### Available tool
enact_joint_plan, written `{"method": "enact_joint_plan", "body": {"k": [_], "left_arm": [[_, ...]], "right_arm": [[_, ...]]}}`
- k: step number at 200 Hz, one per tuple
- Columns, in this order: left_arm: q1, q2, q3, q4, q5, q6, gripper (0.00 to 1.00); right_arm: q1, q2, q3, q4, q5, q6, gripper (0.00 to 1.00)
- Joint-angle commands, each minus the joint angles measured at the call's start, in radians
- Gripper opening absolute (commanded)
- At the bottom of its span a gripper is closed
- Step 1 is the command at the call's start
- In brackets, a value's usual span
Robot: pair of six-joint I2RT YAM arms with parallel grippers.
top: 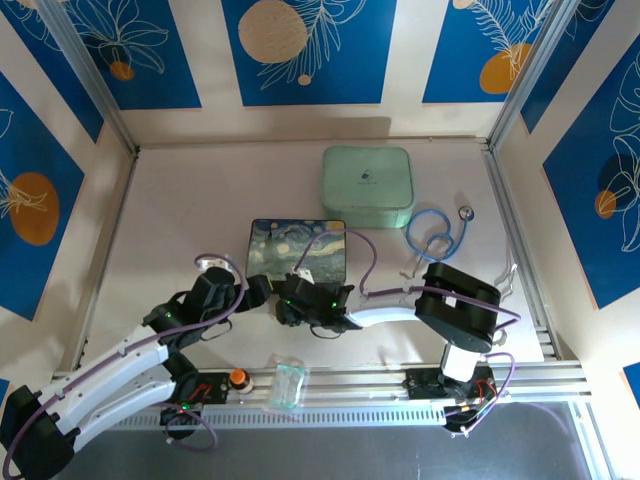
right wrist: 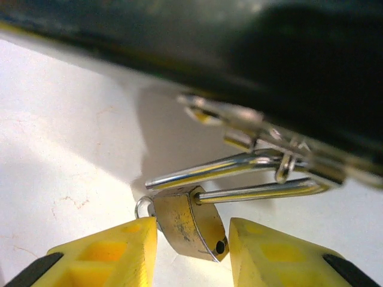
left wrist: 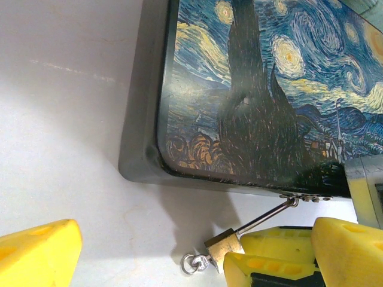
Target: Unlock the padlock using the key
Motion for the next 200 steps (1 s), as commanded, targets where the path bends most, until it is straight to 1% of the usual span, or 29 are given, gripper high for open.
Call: {"method": "enact_joint_plan", "body": {"k": [1, 23, 57, 71, 89, 104, 146, 160, 186, 200], "left_arm": [[0.009, -0.001, 0.017, -0.001, -0.026, 0.02, 0.98], [0.008, -0.001, 0.023, -0.007, -0.033, 0.026, 0.98], [0.01, 0.002, 0.025, -0.006, -0.041, 0.032, 0.98], [0.011, 0.002, 0.026, -0.005, -0.04, 0.034, 0.98], [0.01, 0.001, 0.026, -0.004, -0.039, 0.035, 0.98], [0.01, 0.001, 0.025, -0.003, -0.046, 0.035, 0.98], [0.011, -0.008, 0.035, -0.006, -0.055, 0.043, 0.98], [0.013, -0.001, 0.041, -0.008, -0.055, 0.047, 0.98], [0.019, 0.015, 0.053, -0.006, -0.07, 0.062, 0.98], [0.023, 0.03, 0.078, -0.015, -0.092, 0.081, 0.98]], "right_arm": [[-0.008, 0.052, -0.011, -0.165, -0.045, 0.07, 0.39], [-0.002, 0.086, 0.052, -0.283, -0.007, 0.074, 0.39], [0.002, 0.153, 0.122, -0.344, -0.009, 0.061, 0.41], [0.006, 0.157, 0.121, -0.328, -0.008, 0.053, 0.4], [0.001, 0.141, 0.082, -0.23, -0.039, 0.039, 0.4], [-0.011, 0.137, 0.049, -0.146, -0.075, 0.042, 0.35], [-0.012, 0.113, 0.016, -0.155, -0.067, 0.074, 0.27], [-0.016, 0.097, -0.009, -0.137, -0.084, 0.082, 0.18], [-0.025, 0.056, -0.063, -0.099, -0.104, 0.097, 0.17], [-0.033, 0.025, -0.1, -0.063, -0.123, 0.103, 0.13]]}}
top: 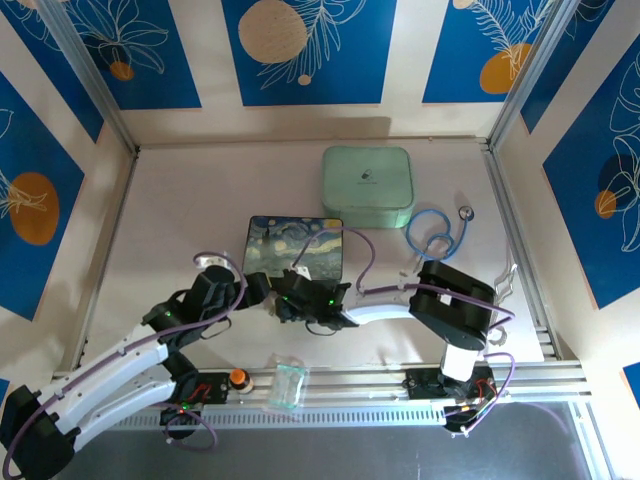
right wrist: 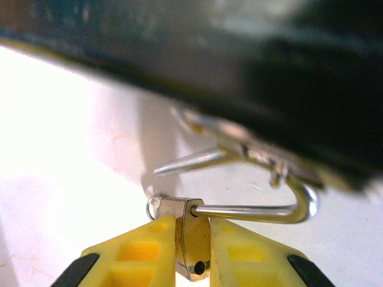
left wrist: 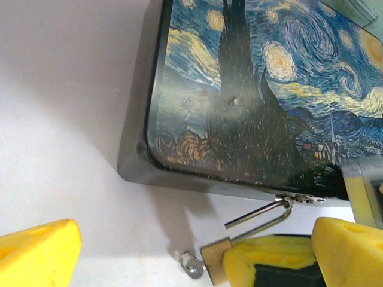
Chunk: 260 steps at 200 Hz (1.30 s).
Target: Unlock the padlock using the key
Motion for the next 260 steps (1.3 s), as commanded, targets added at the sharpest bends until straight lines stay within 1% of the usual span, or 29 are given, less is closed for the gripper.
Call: {"method": "enact_joint_plan", "body": {"k": [1, 26, 40, 48, 54, 70, 86, 96, 105, 129, 139, 170, 195, 200, 210, 219, 226, 235, 250, 254, 258, 260], "left_arm": [[0.02, 0.02, 0.058, -0.011, -0.048, 0.045, 0.98], [0.035, 0.077, 0.113, -0.007, -0.077, 0.098, 0.98], [0.035, 0.122, 0.152, 0.001, -0.084, 0.143, 0.96], [0.034, 0.146, 0.17, 0.02, -0.07, 0.205, 0.9], [0.033, 0.163, 0.186, 0.027, -0.064, 0.256, 0.88], [0.029, 0.204, 0.237, 0.021, -0.043, 0.397, 0.87], [0.024, 0.239, 0.279, -0.002, -0.023, 0.511, 0.87], [0.017, 0.269, 0.313, -0.047, -0.046, 0.554, 0.88], [0.007, 0.295, 0.336, -0.075, -0.058, 0.6, 0.91], [-0.036, 0.358, 0.364, -0.108, -0.051, 0.694, 0.92], [-0.073, 0.382, 0.373, -0.116, -0.053, 0.75, 0.92], [-0.187, 0.484, 0.401, -0.129, -0.147, 0.927, 0.93], [-0.264, 0.629, 0.468, -0.152, -0.257, 1.038, 0.95], [-0.269, 0.658, 0.478, -0.144, -0.269, 1.047, 0.93], [-0.269, 0.697, 0.481, -0.111, -0.247, 1.084, 0.89], [-0.269, 0.718, 0.471, -0.065, -0.237, 1.13, 0.87], [-0.268, 0.734, 0.467, -0.039, -0.231, 1.157, 0.81], [-0.267, 0.757, 0.479, -0.039, -0.23, 1.175, 0.75], [-0.266, 0.78, 0.494, -0.037, -0.191, 1.191, 0.71], [-0.266, 0.787, 0.498, -0.039, -0.182, 1.19, 0.68], [-0.266, 0.794, 0.504, -0.048, -0.175, 1.186, 0.56], [-0.267, 0.8, 0.507, -0.053, -0.174, 1.182, 0.48]], "right_arm": [[-0.019, 0.003, -0.108, -0.112, -0.111, 0.079, 0.13], [-0.033, -0.042, -0.159, -0.079, -0.13, 0.07, 0.11], [-0.051, -0.068, -0.2, -0.034, -0.171, 0.053, 0.1], [-0.066, -0.081, -0.222, -0.01, -0.202, 0.041, 0.09], [-0.076, -0.092, -0.239, 0.0, -0.213, 0.036, 0.07], [-0.097, -0.117, -0.282, 0.039, -0.242, 0.021, 0.05], [-0.127, -0.147, -0.343, 0.12, -0.28, 0.032, 0.04], [-0.143, -0.164, -0.369, 0.14, -0.285, 0.043, 0.03], [-0.153, -0.175, -0.381, 0.142, -0.294, 0.042, 0.03], [-0.177, -0.218, -0.422, 0.138, -0.314, 0.026, 0.02], [-0.183, -0.239, -0.437, 0.115, -0.302, 0.029, 0.0], [-0.214, -0.256, -0.483, 0.172, -0.342, 0.03, 0.0], [-0.217, -0.264, -0.495, 0.167, -0.356, 0.019, 0.0], [-0.22, -0.269, -0.504, 0.17, -0.359, 0.018, 0.0], [-0.226, -0.284, -0.519, 0.164, -0.361, 0.018, 0.0], [-0.231, -0.298, -0.532, 0.16, -0.365, 0.015, 0.0], [-0.236, -0.309, -0.542, 0.159, -0.369, 0.011, 0.0], [-0.245, -0.32, -0.547, 0.147, -0.374, 0.007, 0.0], [-0.255, -0.338, -0.554, 0.135, -0.38, 0.003, 0.0], [-0.257, -0.344, -0.557, 0.131, -0.377, 0.004, 0.0], [-0.259, -0.348, -0.56, 0.129, -0.375, 0.005, 0.0], [-0.262, -0.35, -0.561, 0.128, -0.374, 0.006, 0.0]]}}
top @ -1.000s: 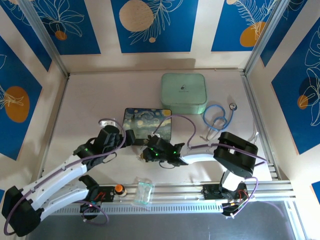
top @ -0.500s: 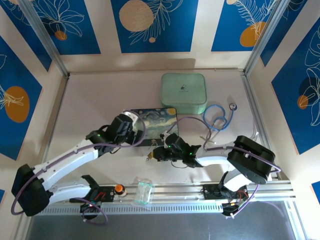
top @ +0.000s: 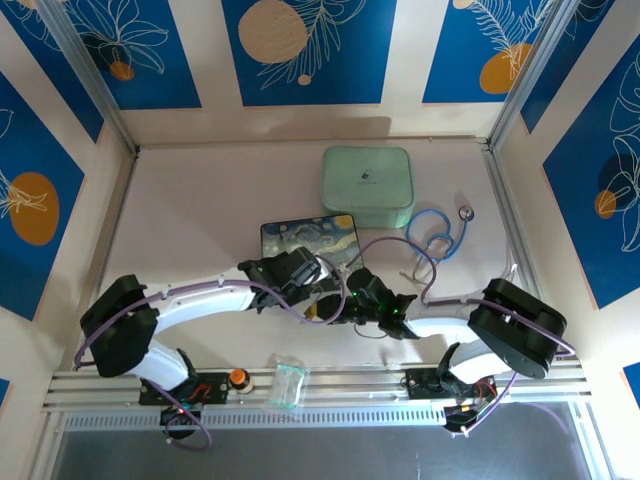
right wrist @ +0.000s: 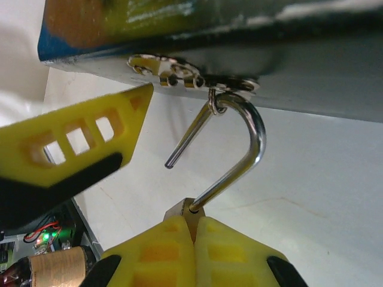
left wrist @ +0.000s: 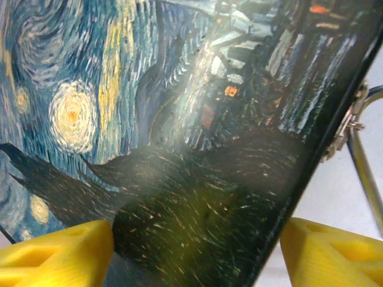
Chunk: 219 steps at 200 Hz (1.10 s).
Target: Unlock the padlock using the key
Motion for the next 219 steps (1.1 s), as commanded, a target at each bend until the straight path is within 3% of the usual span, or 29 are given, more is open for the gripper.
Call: {"method": "enact_joint_plan", "body": {"k": [1, 4, 13, 97, 152, 201, 206, 219], "left_arm": [[0.0, 0.043, 0.044, 0.01, 0.042, 0.064, 0.42], [0.0, 0.049, 0.049, 0.001, 0.042, 0.057, 0.32], [0.0, 0.069, 0.062, -0.027, 0.049, 0.026, 0.23], [-0.013, 0.093, 0.063, -0.13, 0.211, -0.174, 0.23], [-0.025, 0.082, 0.068, -0.143, 0.234, -0.22, 0.23], [-0.025, 0.081, 0.073, -0.159, 0.238, -0.261, 0.23], [-0.025, 0.078, 0.071, -0.155, 0.239, -0.264, 0.23], [-0.023, 0.07, 0.076, -0.149, 0.235, -0.279, 0.23]], "right_arm": [[-0.028, 0.009, -0.067, -0.233, -0.017, 0.066, 0.0], [-0.031, 0.005, -0.069, -0.237, -0.013, 0.071, 0.0], [-0.039, -0.008, -0.08, -0.245, 0.001, 0.091, 0.0], [0.022, -0.023, -0.139, -0.102, 0.151, 0.302, 0.0], [0.031, 0.002, -0.119, -0.01, 0.201, 0.391, 0.0], [0.051, -0.048, -0.111, -0.135, 0.211, 0.363, 0.0], [0.054, -0.067, -0.108, -0.17, 0.228, 0.348, 0.07], [0.072, -0.098, -0.071, -0.251, 0.242, 0.257, 0.37]]}}
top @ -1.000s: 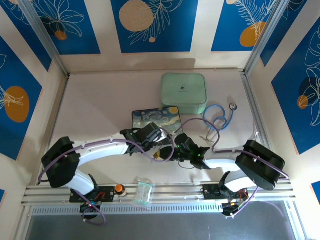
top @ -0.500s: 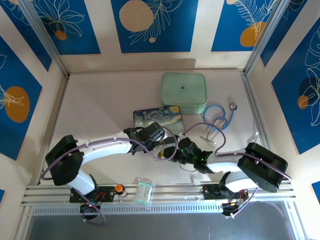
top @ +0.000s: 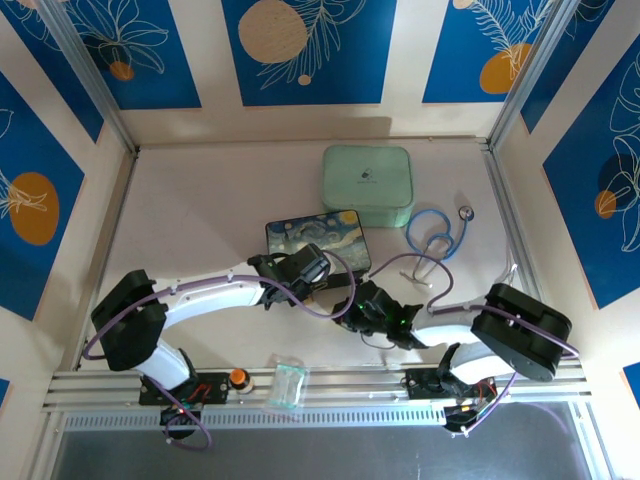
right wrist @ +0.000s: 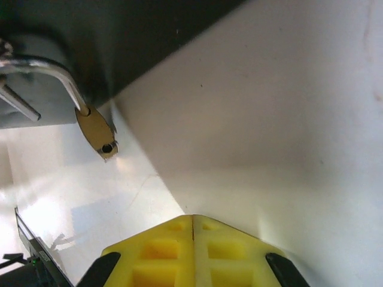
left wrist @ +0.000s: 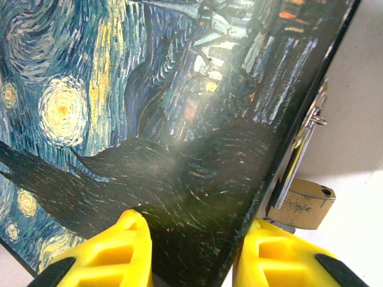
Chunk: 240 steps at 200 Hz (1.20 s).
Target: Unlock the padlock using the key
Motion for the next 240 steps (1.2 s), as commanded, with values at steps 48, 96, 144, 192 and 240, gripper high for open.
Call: {"method": "enact_joint_plan", "body": {"k": [48, 96, 144, 192, 240], "left_arm": [[0.016, -0.024, 0.057, -0.029, 0.206, -0.235, 0.5], [0.068, -0.154, 0.093, -0.016, 0.134, -0.372, 0.75], [0.133, -0.244, 0.014, -0.032, 0.084, -0.417, 0.75], [0.172, -0.269, -0.039, -0.027, 0.09, -0.419, 0.75], [0.192, -0.252, -0.06, -0.009, 0.084, -0.422, 0.75]], "right_arm": [[0.134, 0.049, 0.221, -0.416, 0.206, -0.227, 0.74], [0.164, 0.195, 0.368, -0.486, 0.367, -0.17, 0.72], [0.188, 0.348, 0.47, -0.54, 0.526, -0.184, 0.67], [0.191, 0.431, 0.567, -0.597, 0.632, -0.227, 0.61], [0.175, 0.463, 0.633, -0.784, 0.662, -0.181, 0.55]]}}
